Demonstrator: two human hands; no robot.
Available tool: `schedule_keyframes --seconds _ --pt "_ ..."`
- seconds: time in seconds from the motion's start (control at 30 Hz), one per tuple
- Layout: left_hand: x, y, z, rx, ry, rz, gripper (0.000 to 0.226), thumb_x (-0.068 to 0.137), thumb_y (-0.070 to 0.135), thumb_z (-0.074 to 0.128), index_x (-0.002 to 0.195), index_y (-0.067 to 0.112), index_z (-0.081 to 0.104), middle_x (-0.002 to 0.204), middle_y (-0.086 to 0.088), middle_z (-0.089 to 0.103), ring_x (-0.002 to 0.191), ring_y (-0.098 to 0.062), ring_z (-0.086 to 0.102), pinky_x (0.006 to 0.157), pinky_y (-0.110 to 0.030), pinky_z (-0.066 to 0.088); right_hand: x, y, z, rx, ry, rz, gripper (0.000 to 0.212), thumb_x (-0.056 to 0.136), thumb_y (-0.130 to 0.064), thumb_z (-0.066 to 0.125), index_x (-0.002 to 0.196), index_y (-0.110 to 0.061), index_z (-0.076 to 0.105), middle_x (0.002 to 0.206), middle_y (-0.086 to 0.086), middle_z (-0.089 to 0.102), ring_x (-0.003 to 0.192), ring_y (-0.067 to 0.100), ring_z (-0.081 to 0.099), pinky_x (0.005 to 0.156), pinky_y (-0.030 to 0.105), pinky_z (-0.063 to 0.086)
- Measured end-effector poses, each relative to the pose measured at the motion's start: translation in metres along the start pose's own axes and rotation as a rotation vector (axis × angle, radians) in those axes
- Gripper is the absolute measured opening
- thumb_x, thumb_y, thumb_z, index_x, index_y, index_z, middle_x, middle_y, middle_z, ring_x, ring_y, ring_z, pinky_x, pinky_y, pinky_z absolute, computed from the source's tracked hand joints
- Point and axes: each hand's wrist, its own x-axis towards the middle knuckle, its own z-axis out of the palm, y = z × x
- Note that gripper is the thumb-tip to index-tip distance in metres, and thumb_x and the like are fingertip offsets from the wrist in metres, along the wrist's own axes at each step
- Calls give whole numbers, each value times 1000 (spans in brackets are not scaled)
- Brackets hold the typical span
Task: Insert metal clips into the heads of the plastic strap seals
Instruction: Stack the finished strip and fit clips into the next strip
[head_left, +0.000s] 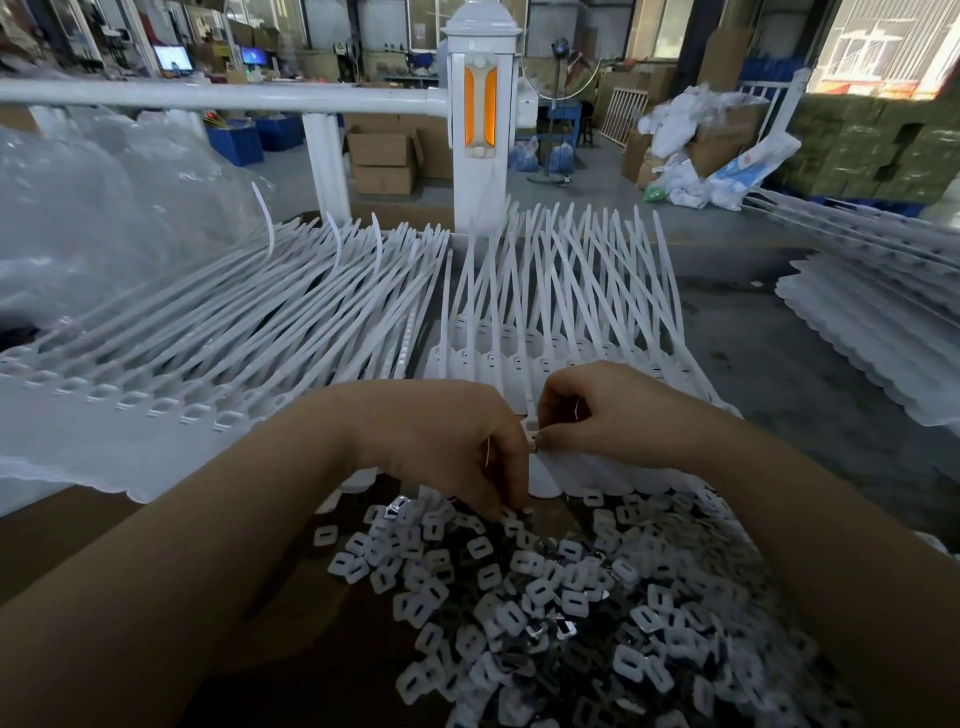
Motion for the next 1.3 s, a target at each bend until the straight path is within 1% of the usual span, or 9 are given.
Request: schedule_keyframes --seconds 0.13,0.23,0.37,0.43,0.57,0.73,0.9,1.03,1.3 --pt "1 0 1 -36 -56 -14 18 82 20 76 85 34 66 68 39 58 69 18 57 62 2 38 0 0 1 5 -3 -4 10 85 -35 72 83 -31 63 79 -14 63 65 -15 54 52 8 38" --pt "3 -2 3 -51 -38 -11 19 81 23 77 78 36 63 74 34 62 69 15 59 61 0 40 1 0 1 4 -2 -5 10 85 -34 72 83 -31 63 79 -13 63 65 -14 54 52 8 38" --pt "-1 -12 -2 -296 99 -76 9 82 19 77 84 24 70 80 8 73 71 -3 69 64 -13 53 1 0 1 13 -1 -3 10 84 -34 72 83 -31 63 82 -13 65 68 -5 57 58 11 40" --pt "-5 -18 -8 -391 169 -125 6 84 17 75 88 18 71 78 2 74 70 -7 69 60 -15 52 1 0 1 18 -2 -4 9 85 -33 72 83 -31 63 81 -12 65 67 -7 57 56 11 40" --pt "-14 -33 -20 -472 343 -294 2 86 13 71 88 13 72 75 2 75 67 -7 70 59 -14 51 1 1 2 29 -6 -4 10 85 -33 72 80 -31 63 79 -12 64 64 -12 54 52 7 40" --pt "-16 -43 -24 -337 487 -429 7 88 14 69 82 16 73 63 9 69 56 2 60 53 -15 41 2 2 2 39 -3 0 10 85 -32 72 81 -30 63 79 -12 64 65 -11 54 53 6 41" --pt "-8 -43 -14 -273 420 -474 10 88 18 70 79 20 75 76 11 69 74 -1 62 65 -21 42 1 2 1 33 -7 8 9 85 -33 71 82 -30 64 80 -12 64 65 -10 55 53 9 41" --pt "-3 -44 -11 -246 388 -487 10 88 19 70 81 17 77 76 10 69 75 -4 63 66 -23 46 0 1 0 31 -8 14 9 85 -34 71 83 -30 64 80 -12 65 65 -6 56 56 11 40" --pt "1 -41 -10 -178 347 -510 14 89 17 69 75 20 70 76 10 66 73 -2 59 60 -19 41 -1 0 -1 25 -11 21 9 86 -33 71 82 -31 63 81 -11 64 68 -2 56 57 13 40"
